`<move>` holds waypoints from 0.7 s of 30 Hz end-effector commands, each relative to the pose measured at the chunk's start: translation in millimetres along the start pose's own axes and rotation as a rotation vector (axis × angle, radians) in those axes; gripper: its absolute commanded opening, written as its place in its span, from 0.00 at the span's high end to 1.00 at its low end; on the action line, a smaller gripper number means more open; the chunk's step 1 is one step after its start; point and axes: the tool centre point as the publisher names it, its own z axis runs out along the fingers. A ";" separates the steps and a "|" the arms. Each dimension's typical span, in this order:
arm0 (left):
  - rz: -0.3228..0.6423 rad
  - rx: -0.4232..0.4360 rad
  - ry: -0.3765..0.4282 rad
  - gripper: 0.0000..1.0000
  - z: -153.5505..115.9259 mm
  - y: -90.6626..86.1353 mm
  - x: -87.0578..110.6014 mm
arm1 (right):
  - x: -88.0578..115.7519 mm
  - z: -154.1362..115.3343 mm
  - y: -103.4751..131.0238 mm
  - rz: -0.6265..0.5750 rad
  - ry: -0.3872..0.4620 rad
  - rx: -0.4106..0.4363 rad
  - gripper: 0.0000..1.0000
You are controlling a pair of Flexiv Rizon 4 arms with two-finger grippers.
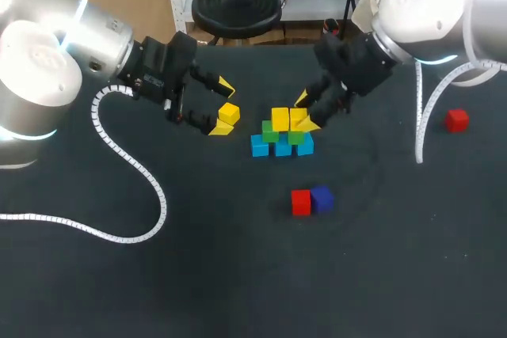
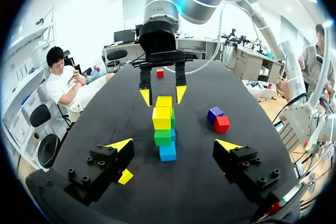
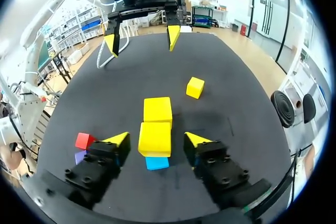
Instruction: Place the blue cubes, place green cubes on the blue cubes, place the yellow cubes on the green cubes, then place the red cubes on the yellow cubes, and place purple cube on the red cubes.
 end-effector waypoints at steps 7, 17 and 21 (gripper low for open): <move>0.003 0.000 -0.003 0.00 -0.4 0.1 1.1 | 1.1 -10.9 6.5 -0.036 0.005 0.002 0.00; 0.003 0.000 -0.003 0.00 -0.4 0.1 1.1 | 18.1 -34.3 21.2 -0.065 -0.054 -0.005 0.00; 0.003 0.000 -0.003 0.00 -0.4 0.1 1.1 | 23.4 -43.4 23.9 -0.066 -0.060 0.000 0.00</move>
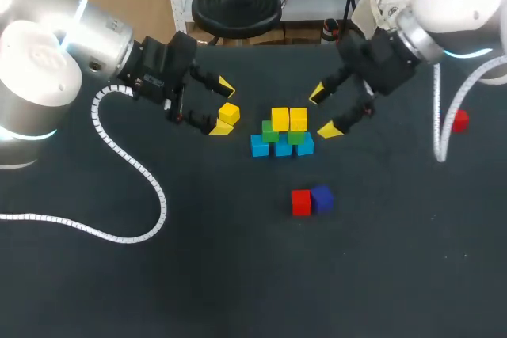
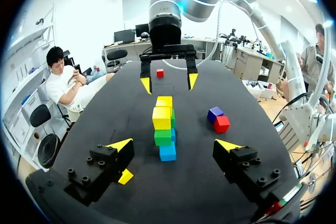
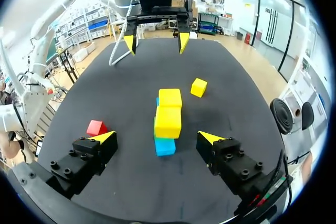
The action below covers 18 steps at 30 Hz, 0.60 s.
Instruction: Place the blue cubes, place green cubes on the blue cubes, place the yellow cubes on the green cubes, then place the red cubes on the yellow cubes, and place purple cube on the red cubes.
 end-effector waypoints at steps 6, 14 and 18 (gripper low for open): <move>0.003 0.000 -0.003 0.00 -0.4 0.0 1.0 | 11.0 -23.5 11.0 -0.019 -0.028 0.024 0.00; 0.003 0.000 -0.003 0.00 -0.4 0.0 1.0 | 15.5 -34.7 12.2 -0.066 -0.069 -0.002 0.00; 0.003 0.000 -0.003 0.00 -0.4 0.0 1.0 | 16.0 -40.6 13.4 -0.065 -0.069 -0.003 0.00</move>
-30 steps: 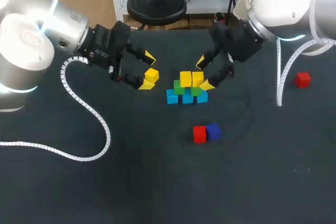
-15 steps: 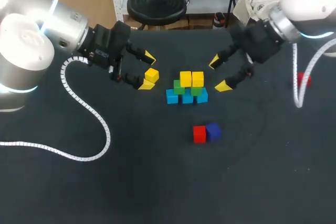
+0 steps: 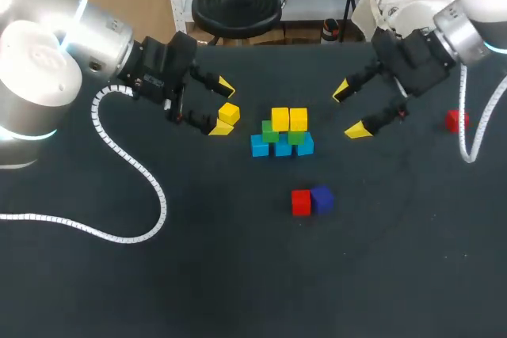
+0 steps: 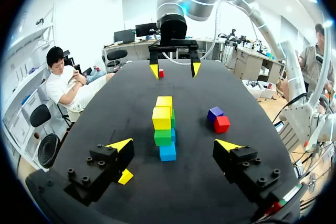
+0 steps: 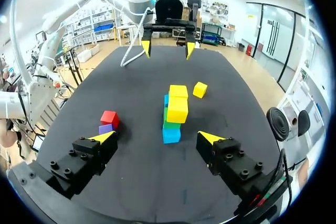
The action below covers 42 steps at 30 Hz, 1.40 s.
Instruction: Place the blue cubes, place green cubes on the blue cubes, place the yellow cubes on the green cubes, then place the red cubes on the yellow cubes, and place purple cube on the red cubes.
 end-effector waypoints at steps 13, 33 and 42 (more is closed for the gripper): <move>0.003 0.000 -0.003 0.00 -0.4 0.0 1.1 | -2.4 -15.7 5.0 0.002 0.006 -0.020 0.00; 0.065 -0.044 0.097 0.00 -5.1 45.1 5.5 | -2.4 -15.7 5.0 0.002 0.006 -0.020 0.00; 0.191 0.094 0.285 0.00 9.3 70.6 10.3 | -2.4 -15.7 5.0 0.002 0.006 -0.020 0.00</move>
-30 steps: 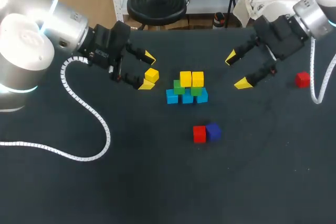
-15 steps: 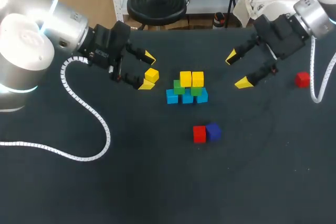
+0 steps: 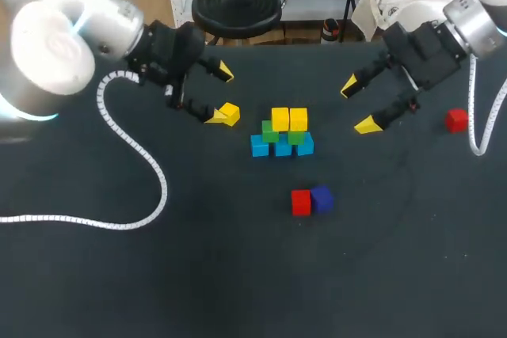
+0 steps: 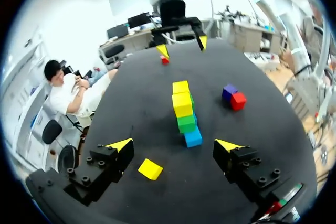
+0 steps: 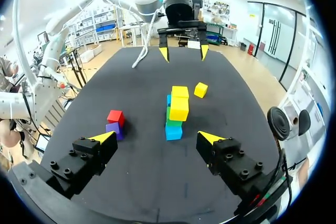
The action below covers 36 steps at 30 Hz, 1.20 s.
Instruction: Place the blue cubes, place green cubes on the blue cubes, place the yellow cubes on the green cubes, then place the red cubes on the yellow cubes, and place purple cube on the red cubes.
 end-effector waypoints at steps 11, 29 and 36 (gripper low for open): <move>-0.021 0.141 0.106 0.00 12.1 29.5 6.6 | -0.1 0.0 0.2 -0.001 -0.001 0.000 0.00; 0.177 0.153 0.361 0.00 29.2 57.7 53.1 | -0.1 0.0 0.2 -0.001 -0.001 0.000 0.00; 0.162 0.202 0.396 0.00 35.3 56.5 66.0 | -0.1 0.0 0.2 -0.001 -0.001 0.000 0.00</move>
